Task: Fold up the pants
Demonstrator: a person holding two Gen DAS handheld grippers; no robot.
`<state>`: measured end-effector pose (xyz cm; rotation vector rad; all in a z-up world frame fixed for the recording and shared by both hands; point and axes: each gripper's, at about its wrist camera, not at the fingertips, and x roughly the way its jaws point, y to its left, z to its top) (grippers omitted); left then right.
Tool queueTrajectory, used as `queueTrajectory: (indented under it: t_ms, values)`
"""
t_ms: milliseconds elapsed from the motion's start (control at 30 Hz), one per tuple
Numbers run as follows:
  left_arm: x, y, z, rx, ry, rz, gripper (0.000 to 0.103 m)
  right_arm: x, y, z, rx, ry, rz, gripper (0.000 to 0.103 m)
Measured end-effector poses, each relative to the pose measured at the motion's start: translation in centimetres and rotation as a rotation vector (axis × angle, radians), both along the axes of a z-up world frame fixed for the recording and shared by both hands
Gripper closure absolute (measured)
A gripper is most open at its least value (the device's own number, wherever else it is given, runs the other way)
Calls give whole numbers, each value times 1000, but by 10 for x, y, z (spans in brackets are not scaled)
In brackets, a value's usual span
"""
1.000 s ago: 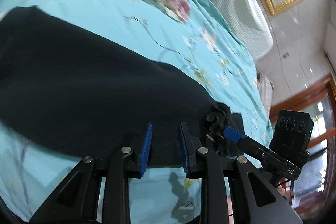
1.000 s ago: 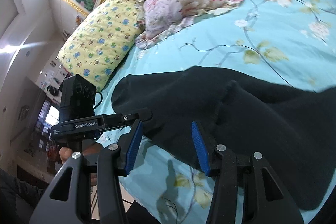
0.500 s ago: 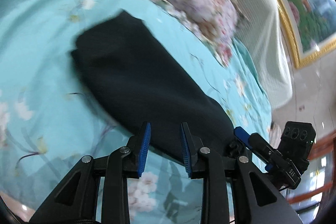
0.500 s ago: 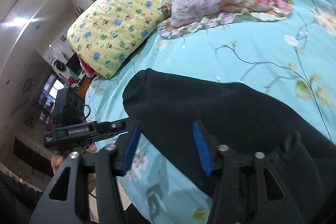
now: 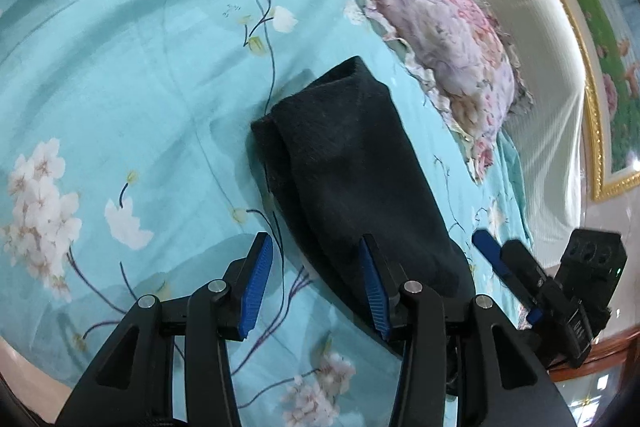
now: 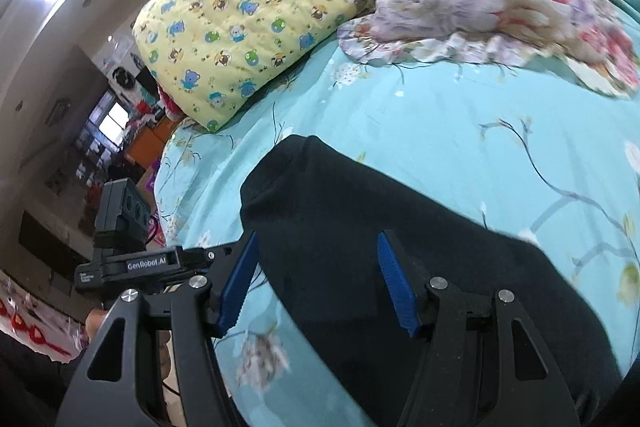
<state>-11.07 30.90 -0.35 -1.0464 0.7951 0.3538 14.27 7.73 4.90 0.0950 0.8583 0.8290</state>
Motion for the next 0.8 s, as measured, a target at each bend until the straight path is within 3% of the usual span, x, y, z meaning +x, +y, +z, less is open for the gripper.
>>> queueTrajectory:
  t_ms: [267,800]
  values:
    - [14,11,-14,-43,31,23,57,44,42,-3,-99,0,83,41]
    - [30,20,-20,-27,19,46,60,102,115,-35,-254,51,240,41]
